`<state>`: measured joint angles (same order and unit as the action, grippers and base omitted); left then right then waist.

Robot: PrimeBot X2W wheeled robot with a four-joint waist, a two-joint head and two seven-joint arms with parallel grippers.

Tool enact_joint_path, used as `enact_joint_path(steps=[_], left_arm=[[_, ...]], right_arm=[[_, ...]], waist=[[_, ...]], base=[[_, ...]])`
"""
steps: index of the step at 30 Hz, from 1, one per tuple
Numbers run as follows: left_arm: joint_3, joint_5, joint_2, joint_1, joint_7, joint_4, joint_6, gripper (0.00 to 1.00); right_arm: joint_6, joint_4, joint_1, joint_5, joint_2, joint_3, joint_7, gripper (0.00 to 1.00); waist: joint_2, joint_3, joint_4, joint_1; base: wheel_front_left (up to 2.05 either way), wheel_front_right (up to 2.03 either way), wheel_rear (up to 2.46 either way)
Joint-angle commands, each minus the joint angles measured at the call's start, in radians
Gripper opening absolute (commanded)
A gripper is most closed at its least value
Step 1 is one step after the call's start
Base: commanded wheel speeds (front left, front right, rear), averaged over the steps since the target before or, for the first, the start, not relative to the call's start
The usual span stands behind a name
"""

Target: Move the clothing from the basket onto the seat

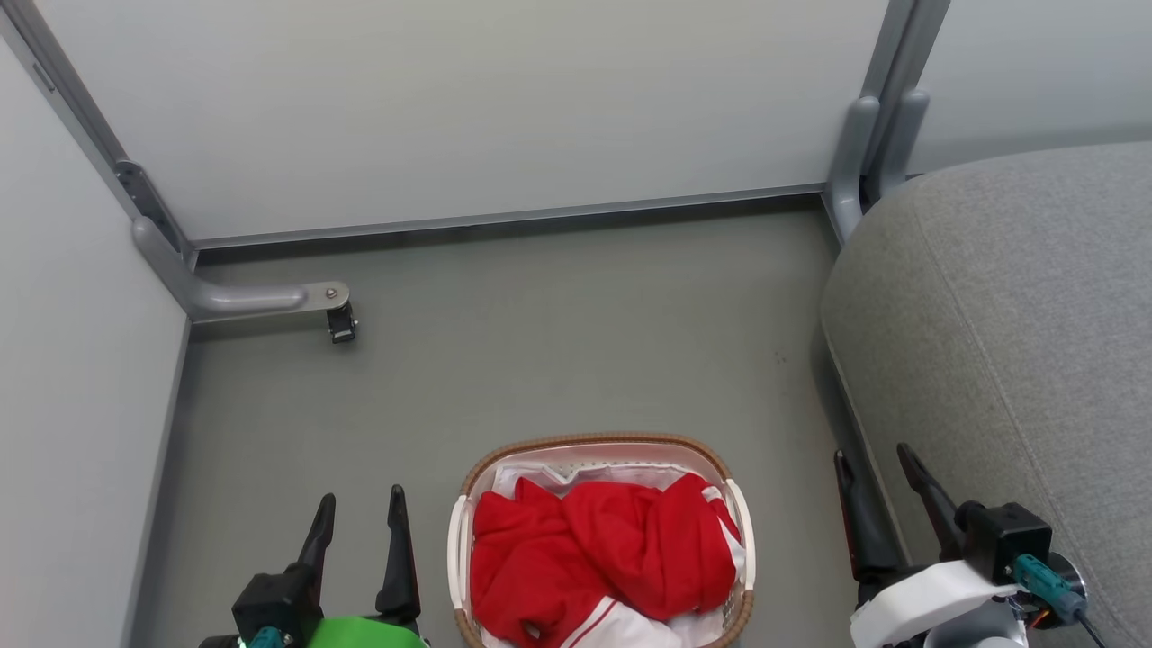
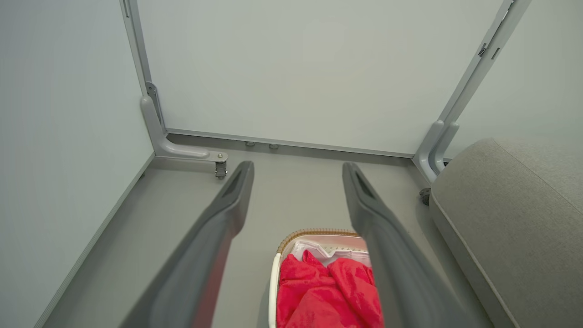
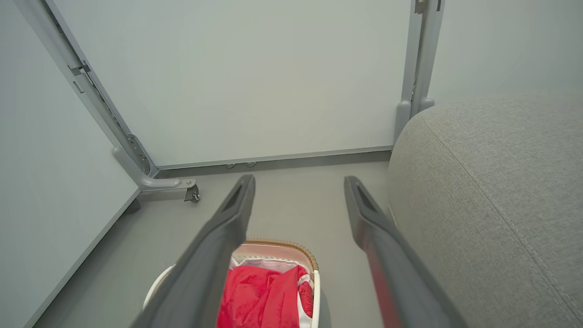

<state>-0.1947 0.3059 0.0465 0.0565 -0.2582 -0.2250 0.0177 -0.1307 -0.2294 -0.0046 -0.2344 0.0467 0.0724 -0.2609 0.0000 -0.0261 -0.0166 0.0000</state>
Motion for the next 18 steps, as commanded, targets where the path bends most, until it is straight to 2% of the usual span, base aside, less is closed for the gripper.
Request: enact_joint_path(steps=[1,18], left_arm=[[-0.002,-0.012,0.007,0.018,-0.009,0.000,0.004,1.00],[-0.003,0.004,0.007,0.015,-0.008,-0.016,0.006,1.00]], right_arm=[[0.000,-0.003,0.019,0.018,0.006,0.001,-0.006,1.00],[0.000,-0.007,0.016,0.003,0.007,0.003,-0.006,1.00]], waist=[[0.0000,0.002,0.000,0.0000],[0.0000,0.009,-0.001,0.0000]], base=[[0.00,0.00,0.00],[0.00,0.00,0.00]])
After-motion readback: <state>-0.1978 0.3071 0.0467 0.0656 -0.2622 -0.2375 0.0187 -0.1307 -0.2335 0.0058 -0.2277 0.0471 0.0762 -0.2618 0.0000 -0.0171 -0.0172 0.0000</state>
